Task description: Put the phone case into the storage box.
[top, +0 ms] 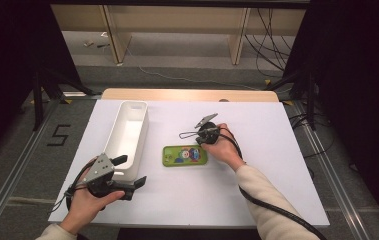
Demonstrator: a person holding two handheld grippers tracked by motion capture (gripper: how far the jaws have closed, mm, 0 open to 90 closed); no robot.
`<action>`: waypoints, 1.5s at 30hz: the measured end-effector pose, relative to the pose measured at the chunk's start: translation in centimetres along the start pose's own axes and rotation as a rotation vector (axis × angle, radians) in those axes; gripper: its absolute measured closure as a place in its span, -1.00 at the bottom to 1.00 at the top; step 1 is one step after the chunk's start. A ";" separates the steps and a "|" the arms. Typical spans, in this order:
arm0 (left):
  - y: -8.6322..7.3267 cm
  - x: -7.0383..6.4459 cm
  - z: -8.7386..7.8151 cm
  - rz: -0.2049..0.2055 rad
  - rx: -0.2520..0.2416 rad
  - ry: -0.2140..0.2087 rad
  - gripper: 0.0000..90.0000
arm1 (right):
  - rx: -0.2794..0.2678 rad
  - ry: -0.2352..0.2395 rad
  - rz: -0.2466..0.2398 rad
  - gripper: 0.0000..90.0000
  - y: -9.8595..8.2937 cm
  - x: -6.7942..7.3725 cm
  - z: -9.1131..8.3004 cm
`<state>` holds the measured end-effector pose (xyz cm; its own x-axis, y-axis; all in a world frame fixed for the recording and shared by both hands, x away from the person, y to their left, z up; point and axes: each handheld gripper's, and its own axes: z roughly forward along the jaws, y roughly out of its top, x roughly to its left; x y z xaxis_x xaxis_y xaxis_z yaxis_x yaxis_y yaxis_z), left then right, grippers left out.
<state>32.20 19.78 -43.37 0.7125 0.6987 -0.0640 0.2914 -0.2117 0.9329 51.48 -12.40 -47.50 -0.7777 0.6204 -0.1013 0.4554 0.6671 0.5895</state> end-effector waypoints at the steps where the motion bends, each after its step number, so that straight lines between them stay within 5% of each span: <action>1: 0.0 0.0 0.0 -0.001 0.000 0.000 -0.91 | 0.007 -0.002 -0.014 1.00 0.0 0.1 -0.1; 14: 0.0 0.0 0.1 0.001 0.007 0.007 -0.91 | 0.058 0.053 -0.094 1.00 -2.9 2.5 -2.7; 21: 0.0 0.0 0.1 0.000 0.010 0.010 -0.90 | 0.082 0.076 -0.098 1.00 -4.6 4.4 -4.5; 33: 0.1 0.0 0.1 0.000 0.006 0.005 -0.90 | 0.122 0.109 0.027 1.00 -5.5 5.5 -5.6; 38: 0.1 -0.1 0.1 0.000 0.005 -0.001 -0.89 | 0.063 0.112 0.145 0.66 -4.5 4.8 -6.6; 42: 0.2 -0.1 0.2 0.004 0.004 -0.004 -0.88 | 0.017 0.127 0.233 0.12 -3.0 5.0 -7.6; 45: 0.2 -0.2 0.4 0.002 0.007 -0.009 -0.88 | -0.011 0.134 0.223 -0.20 -2.1 5.4 -8.1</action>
<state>32.39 19.36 -43.26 0.7187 0.6922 -0.0656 0.2944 -0.2175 0.9306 42.83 -13.83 -42.80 -0.7094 0.6910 0.1390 0.6180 0.5149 0.5941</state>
